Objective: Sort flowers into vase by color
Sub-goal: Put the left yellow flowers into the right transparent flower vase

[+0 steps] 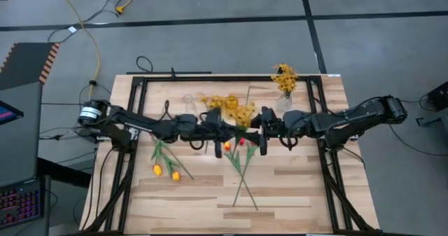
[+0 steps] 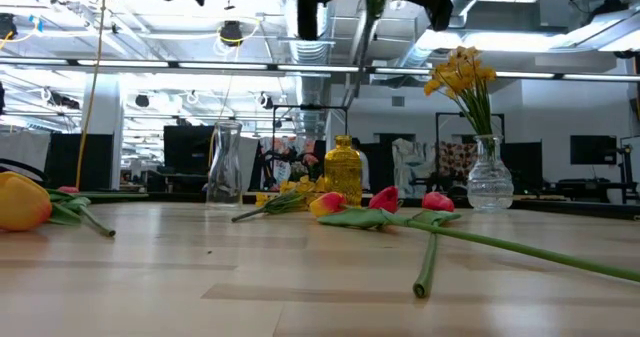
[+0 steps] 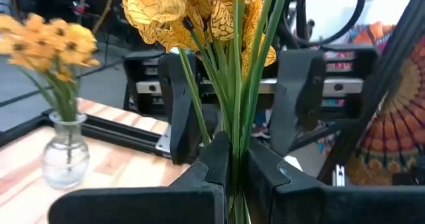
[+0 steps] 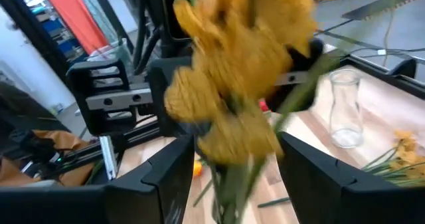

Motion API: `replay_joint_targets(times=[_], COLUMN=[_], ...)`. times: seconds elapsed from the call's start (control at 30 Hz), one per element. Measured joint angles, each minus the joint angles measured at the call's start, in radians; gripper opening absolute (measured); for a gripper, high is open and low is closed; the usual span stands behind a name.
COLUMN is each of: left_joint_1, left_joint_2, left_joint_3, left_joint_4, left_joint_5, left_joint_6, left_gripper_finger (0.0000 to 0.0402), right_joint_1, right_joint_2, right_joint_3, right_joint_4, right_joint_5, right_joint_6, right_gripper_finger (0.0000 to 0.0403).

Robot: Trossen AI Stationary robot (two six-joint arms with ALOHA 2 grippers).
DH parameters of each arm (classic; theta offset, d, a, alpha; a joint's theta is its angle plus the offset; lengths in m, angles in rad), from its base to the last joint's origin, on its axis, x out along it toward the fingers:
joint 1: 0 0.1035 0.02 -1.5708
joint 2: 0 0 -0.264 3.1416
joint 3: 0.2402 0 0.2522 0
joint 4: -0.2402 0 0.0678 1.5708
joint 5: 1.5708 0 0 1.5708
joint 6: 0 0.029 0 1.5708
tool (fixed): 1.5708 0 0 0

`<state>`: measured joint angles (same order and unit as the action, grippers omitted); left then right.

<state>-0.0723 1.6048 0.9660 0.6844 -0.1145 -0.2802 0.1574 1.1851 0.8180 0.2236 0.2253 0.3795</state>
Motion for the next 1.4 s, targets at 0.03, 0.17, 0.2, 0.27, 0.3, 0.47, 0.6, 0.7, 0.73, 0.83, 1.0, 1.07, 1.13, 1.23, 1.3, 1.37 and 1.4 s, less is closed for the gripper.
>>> replay_joint_targets(times=[0.03,0.17,0.2,0.27,0.3,0.47,0.6,0.7,0.73,0.83,1.0,1.07,1.13,1.23,1.3,1.37,1.4], left_joint_1=[0.000,0.000,0.000,0.000,0.000,0.000,-0.001,-0.001,-0.001,-0.001,0.001,0.005,0.007,0.014,0.020,0.023,0.022], left_joint_2=[0.011,0.036,0.036,0.034,0.033,0.032,0.032,0.031,0.031,0.030,0.000,-0.031,-0.068,-0.131,-0.172,-0.216,-0.236], left_joint_3=[0.019,0.061,0.065,0.070,0.070,0.070,0.070,0.070,0.070,0.070,0.070,0.069,0.069,0.069,0.069,0.069,0.069], left_joint_4=[-0.021,-0.083,-0.092,-0.092,-0.093,-0.093,-0.097,-0.098,-0.098,-0.104,-0.180,-0.246,-0.310,-0.419,-0.497,-0.563,-0.592], left_joint_5=[0.010,0.028,0.029,0.029,0.029,0.026,0.024,0.028,0.034,0.058,0.056,0.049,0.041,0.044,0.045,0.032,0.021], left_joint_6=[0.000,0.000,0.000,0.009,0.011,0.011,0.038,0.060,0.060,0.059,0.070,0.095,0.112,0.112,0.113,0.117,0.119], left_gripper_finger=[0.0009,0.0009,0.0009,0.0009,0.0009,0.0017,0.0047,0.0079,0.0090,0.0125,0.0171,0.0182,0.0189,0.0192,0.0192,0.0192,0.0192], right_joint_1=[0.005,0.027,0.028,0.033,0.033,0.032,0.032,0.031,0.031,0.031,0.030,0.031,0.031,0.031,0.031,0.030,0.030], right_joint_2=[0.000,0.000,0.000,0.000,0.000,0.000,0.000,0.000,0.000,0.000,-0.015,-0.041,-0.069,-0.121,-0.162,-0.206,-0.224], right_joint_3=[0.000,0.000,0.000,0.000,0.000,0.000,0.000,0.000,0.000,0.000,0.000,0.000,0.000,0.000,0.000,0.000,0.000], right_joint_4=[0.002,0.009,0.014,0.027,0.033,0.048,0.046,0.044,0.043,0.043,0.014,-0.014,-0.042,-0.081,-0.120,-0.187,-0.217], right_joint_5=[0.000,0.001,0.002,0.004,0.004,0.007,0.010,0.018,0.021,0.020,0.012,0.006,0.006,0.043,0.091,0.152,0.191], right_joint_6=[-0.005,-0.046,-0.047,-0.048,-0.048,-0.048,-0.048,-0.049,-0.049,-0.048,-0.051,-0.052,-0.055,-0.109,-0.124,-0.127,-0.133], right_gripper_finger=[0.0240,0.0240,0.0240,0.0239,0.0236,0.0204,0.0160,0.0123,0.0112,0.0080,0.0046,0.0040,0.0040,0.0047,0.0049,0.0048,0.0048])
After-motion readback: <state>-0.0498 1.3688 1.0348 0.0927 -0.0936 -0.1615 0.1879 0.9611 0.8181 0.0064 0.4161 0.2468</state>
